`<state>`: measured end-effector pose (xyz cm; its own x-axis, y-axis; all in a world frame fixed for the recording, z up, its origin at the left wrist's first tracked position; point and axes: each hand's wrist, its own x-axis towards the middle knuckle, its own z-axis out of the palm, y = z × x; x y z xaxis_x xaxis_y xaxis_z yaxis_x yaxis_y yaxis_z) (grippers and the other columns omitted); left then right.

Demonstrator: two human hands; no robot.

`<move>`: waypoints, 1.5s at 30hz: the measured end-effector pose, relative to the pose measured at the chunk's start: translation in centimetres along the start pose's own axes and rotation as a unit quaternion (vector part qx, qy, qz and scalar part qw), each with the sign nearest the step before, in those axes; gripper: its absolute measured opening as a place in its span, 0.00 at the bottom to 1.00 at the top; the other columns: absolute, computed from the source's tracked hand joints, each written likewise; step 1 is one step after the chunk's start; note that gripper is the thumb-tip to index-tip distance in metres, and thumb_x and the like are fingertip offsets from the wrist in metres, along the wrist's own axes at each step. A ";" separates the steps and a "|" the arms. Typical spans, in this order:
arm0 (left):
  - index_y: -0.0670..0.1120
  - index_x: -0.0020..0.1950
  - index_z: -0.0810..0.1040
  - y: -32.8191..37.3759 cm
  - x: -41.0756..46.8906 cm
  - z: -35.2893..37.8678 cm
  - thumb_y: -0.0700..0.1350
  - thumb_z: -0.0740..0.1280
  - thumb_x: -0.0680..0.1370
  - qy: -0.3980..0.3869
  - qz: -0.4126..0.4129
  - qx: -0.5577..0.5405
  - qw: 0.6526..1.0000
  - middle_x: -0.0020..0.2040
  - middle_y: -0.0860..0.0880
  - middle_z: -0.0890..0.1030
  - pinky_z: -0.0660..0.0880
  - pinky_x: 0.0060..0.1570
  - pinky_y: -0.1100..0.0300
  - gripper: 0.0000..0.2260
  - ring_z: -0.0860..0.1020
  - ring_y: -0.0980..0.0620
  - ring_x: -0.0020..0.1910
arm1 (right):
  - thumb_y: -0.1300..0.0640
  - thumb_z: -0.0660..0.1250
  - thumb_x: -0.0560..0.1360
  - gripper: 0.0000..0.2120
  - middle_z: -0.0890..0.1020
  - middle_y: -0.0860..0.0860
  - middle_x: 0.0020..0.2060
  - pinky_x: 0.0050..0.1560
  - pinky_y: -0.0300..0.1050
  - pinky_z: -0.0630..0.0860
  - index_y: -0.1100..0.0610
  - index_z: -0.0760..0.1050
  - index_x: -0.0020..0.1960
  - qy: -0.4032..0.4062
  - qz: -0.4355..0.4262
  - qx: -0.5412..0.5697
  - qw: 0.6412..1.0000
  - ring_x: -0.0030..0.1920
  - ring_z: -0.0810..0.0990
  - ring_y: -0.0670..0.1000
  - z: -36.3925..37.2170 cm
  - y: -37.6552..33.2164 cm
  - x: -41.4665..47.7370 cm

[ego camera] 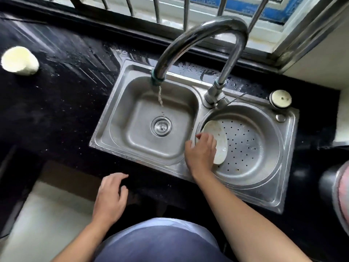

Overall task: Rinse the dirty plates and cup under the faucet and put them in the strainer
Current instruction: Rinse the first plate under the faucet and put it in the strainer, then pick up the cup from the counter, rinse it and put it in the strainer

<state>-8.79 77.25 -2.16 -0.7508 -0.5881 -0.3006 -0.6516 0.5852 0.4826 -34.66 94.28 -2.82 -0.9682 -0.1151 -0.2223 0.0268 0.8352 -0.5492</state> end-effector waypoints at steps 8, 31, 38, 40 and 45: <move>0.44 0.52 0.81 -16.4 -8.9 -4.7 0.42 0.63 0.85 -0.120 -0.502 -0.256 0.817 0.46 0.45 0.84 0.69 0.44 0.56 0.07 0.79 0.48 0.45 | 0.49 0.62 0.74 0.07 0.81 0.48 0.41 0.46 0.48 0.74 0.51 0.76 0.45 -0.307 -0.186 -0.010 0.933 0.45 0.79 0.52 7.0 -11.8 -11.0; 0.47 0.59 0.79 -54.3 -1.7 -26.3 0.47 0.60 0.87 -0.087 -0.420 -0.474 0.769 0.54 0.48 0.83 0.74 0.45 0.57 0.09 0.80 0.48 0.54 | 0.51 0.63 0.83 0.18 0.82 0.58 0.64 0.48 0.40 0.71 0.61 0.78 0.67 -0.465 -0.017 -0.401 0.789 0.64 0.80 0.57 33.6 -30.9 -28.1; 0.45 0.64 0.78 -60.8 2.9 -31.4 0.46 0.59 0.87 -0.117 -0.459 -0.417 0.775 0.58 0.46 0.81 0.74 0.50 0.55 0.11 0.79 0.47 0.56 | 0.51 0.63 0.82 0.18 0.83 0.60 0.60 0.58 0.46 0.76 0.61 0.81 0.63 -0.515 -0.071 -0.304 0.798 0.61 0.81 0.60 46.6 -46.0 -27.5; 0.44 0.61 0.79 -63.7 3.0 -33.7 0.44 0.60 0.87 -0.098 -0.496 -0.389 0.770 0.57 0.45 0.81 0.72 0.46 0.56 0.09 0.78 0.47 0.54 | 0.49 0.64 0.81 0.17 0.84 0.57 0.58 0.53 0.45 0.77 0.59 0.81 0.62 -0.541 -0.102 -0.267 0.791 0.58 0.83 0.58 50.0 -51.8 -27.6; 0.44 0.49 0.78 -69.7 4.9 -40.4 0.41 0.62 0.86 -0.056 -0.560 -0.308 0.767 0.53 0.43 0.81 0.64 0.35 0.59 0.08 0.75 0.46 0.42 | 0.47 0.65 0.80 0.17 0.82 0.52 0.50 0.51 0.48 0.77 0.55 0.81 0.62 -0.583 -0.134 -0.170 0.783 0.49 0.81 0.54 54.0 -63.6 -26.9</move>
<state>37.32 11.04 -4.01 0.2150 -0.4584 -0.8624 -0.7466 -0.6464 0.1574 3.12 15.22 -5.43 -0.0374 -0.5578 -0.8291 -0.3973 0.7696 -0.4999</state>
